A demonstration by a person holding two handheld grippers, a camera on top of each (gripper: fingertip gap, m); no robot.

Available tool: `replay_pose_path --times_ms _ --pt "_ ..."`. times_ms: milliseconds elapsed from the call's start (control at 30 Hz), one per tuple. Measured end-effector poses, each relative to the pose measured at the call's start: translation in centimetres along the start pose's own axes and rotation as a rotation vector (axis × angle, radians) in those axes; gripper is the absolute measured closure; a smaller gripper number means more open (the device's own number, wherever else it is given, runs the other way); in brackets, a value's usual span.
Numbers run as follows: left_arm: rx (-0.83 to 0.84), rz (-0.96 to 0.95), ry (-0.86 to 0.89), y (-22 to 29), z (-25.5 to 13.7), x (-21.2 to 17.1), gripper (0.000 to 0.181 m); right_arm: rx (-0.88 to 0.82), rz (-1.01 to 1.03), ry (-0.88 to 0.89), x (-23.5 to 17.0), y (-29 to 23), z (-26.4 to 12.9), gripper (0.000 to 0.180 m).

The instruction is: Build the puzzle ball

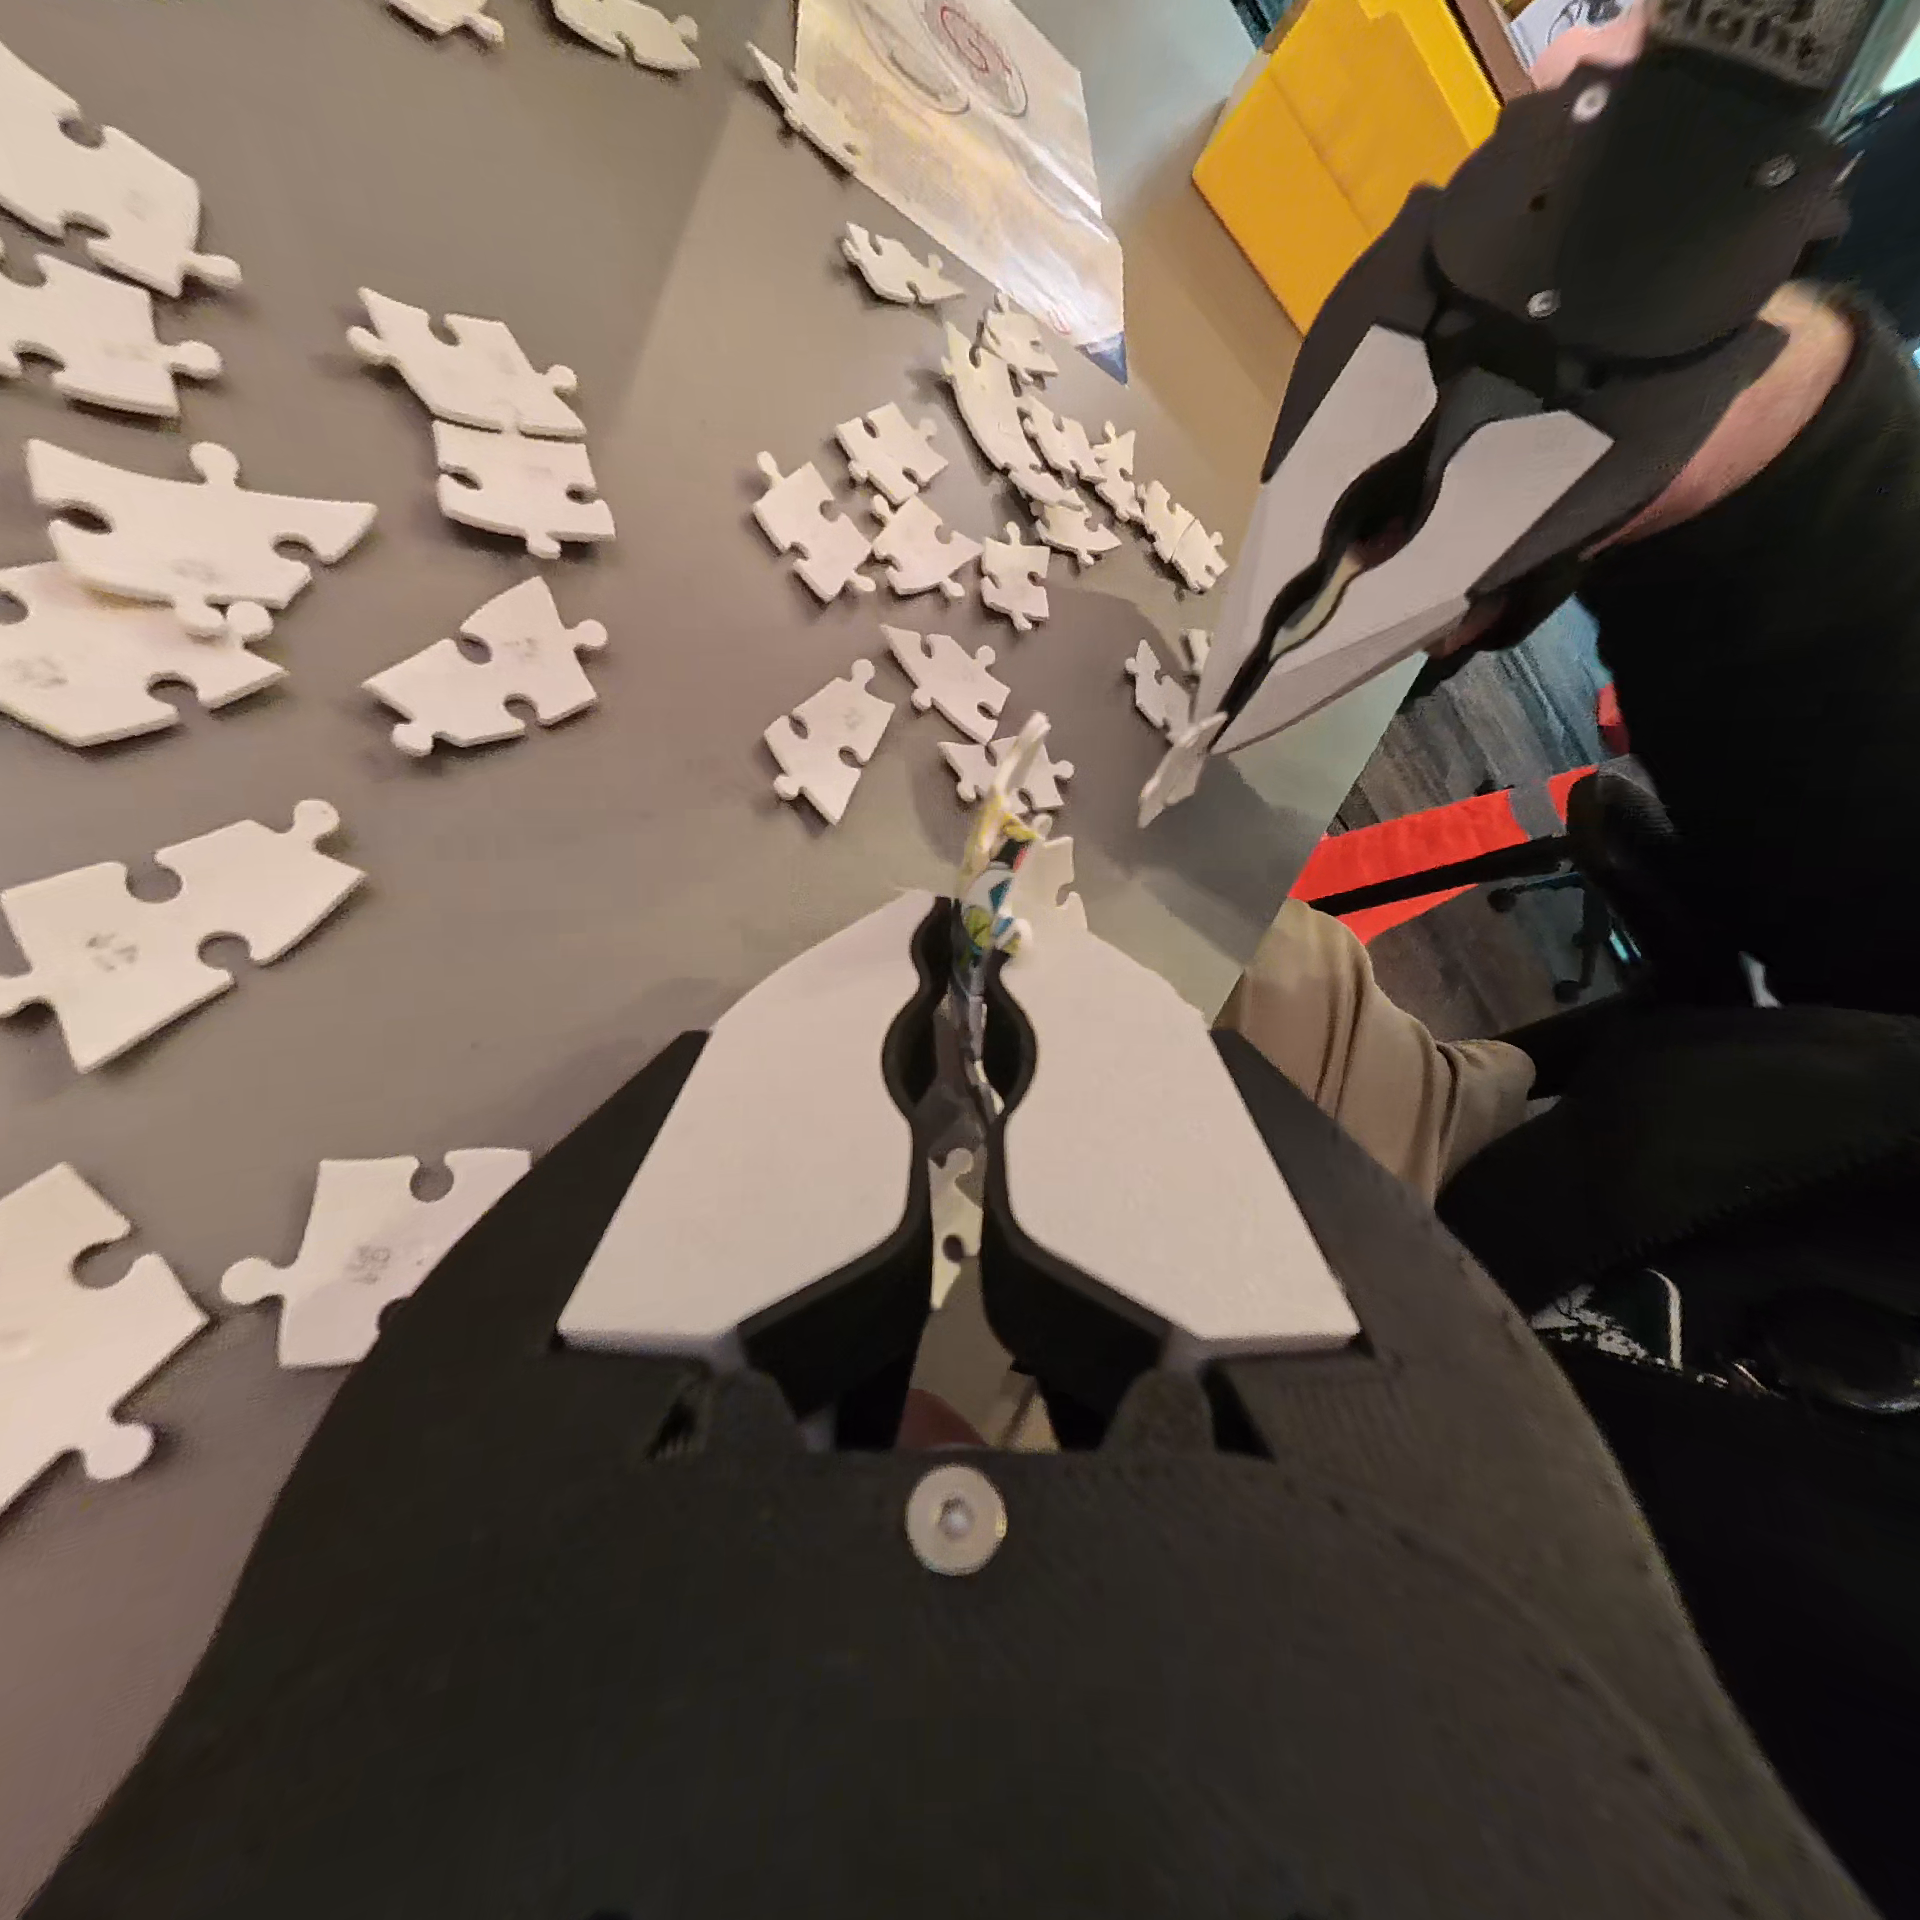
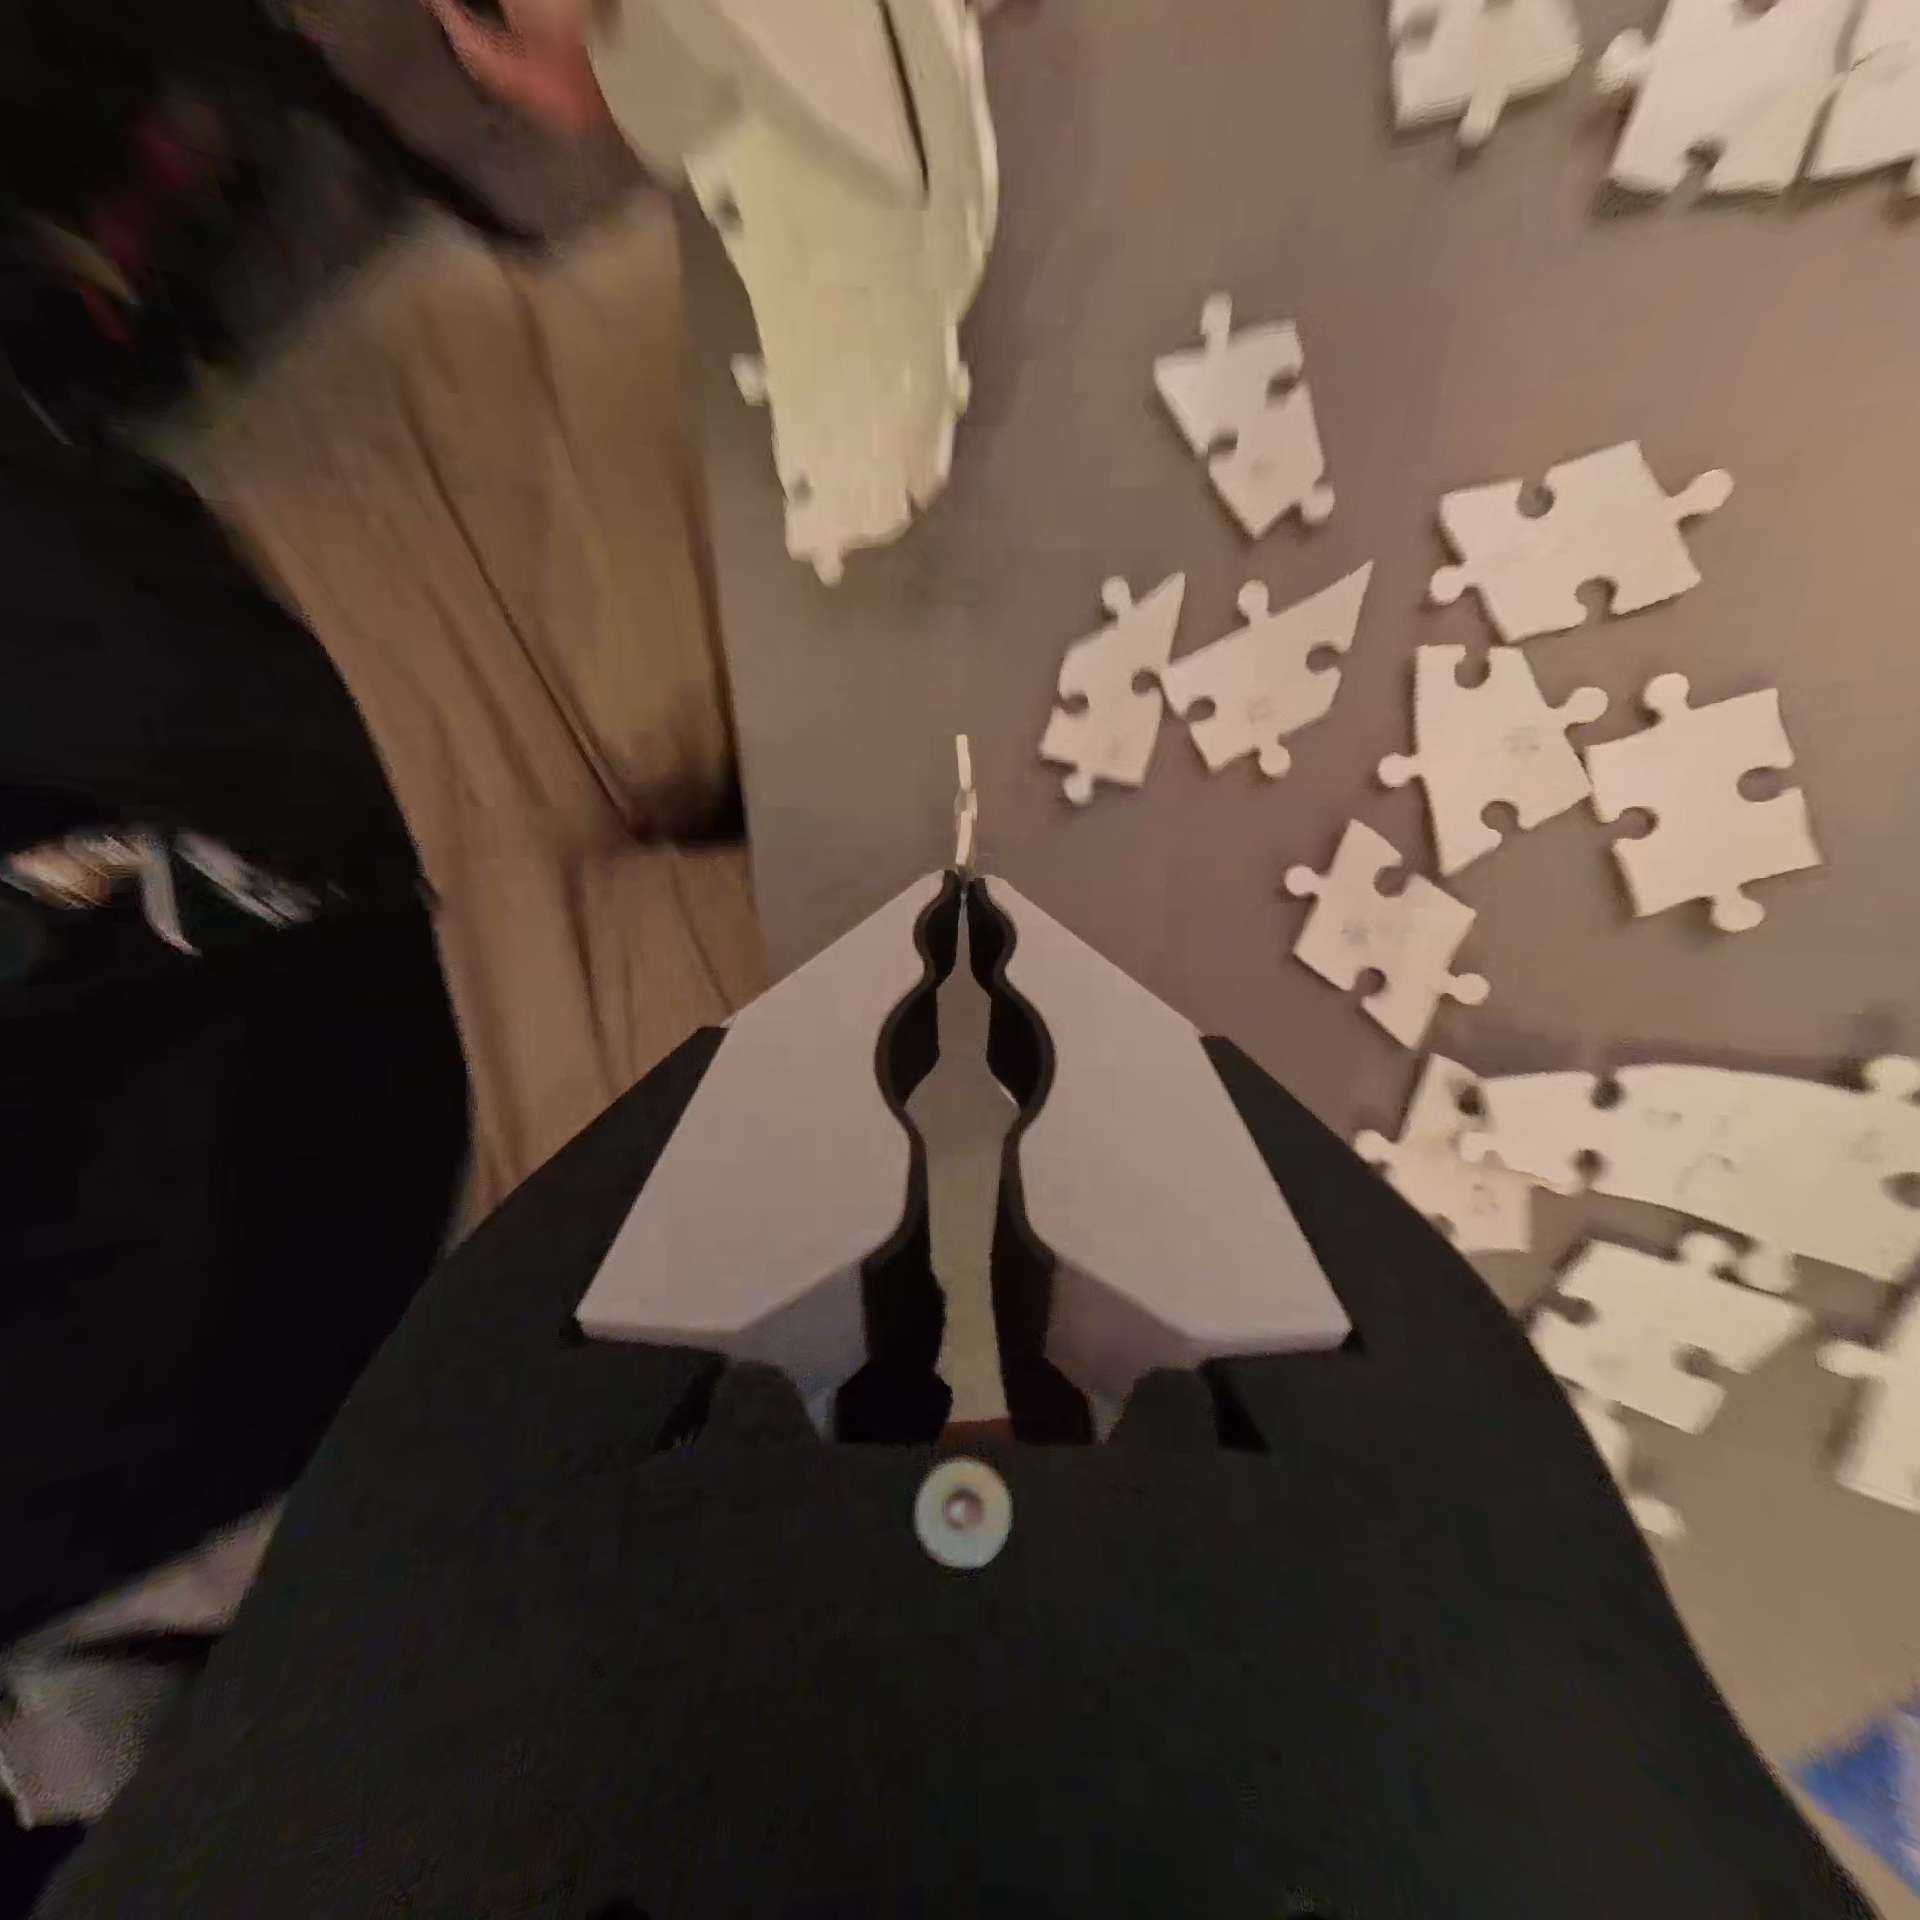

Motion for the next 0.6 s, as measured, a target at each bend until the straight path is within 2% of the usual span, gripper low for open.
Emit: replay_pose_path --times_ms 67,233,433,600 --pt "-0.003 -0.001 -0.017 0.1 0.1 -0.1 0.178 -0.066 -0.09 -0.185 0.5 0.1 0.0 0.18" --pt "-0.003 -0.01 -0.076 0.4 0.8 -0.5 0.177 -0.079 -0.311 -0.465 2.5 0.0 -0.3 0.18" --pt "-0.01 -0.01 -0.157 0.4 2.3 -0.7 0.177 -0.13 -0.54 -0.651 5.0 -0.9 1.3 0.18" --pt "-0.026 -0.007 -0.183 0.4 2.8 -0.5 0.178 -0.216 -0.656 -0.683 6.7 -1.5 2.7 0.179"
Point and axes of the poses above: each gripper's, where its closed fingertips meet, z out along the fingers, x out of its top, y = z × x across the jaws, the point moved 8 cm from there along -z, back along the fingers, and after that the axes turned 13 degrees about -y, right-handed, at the moved point
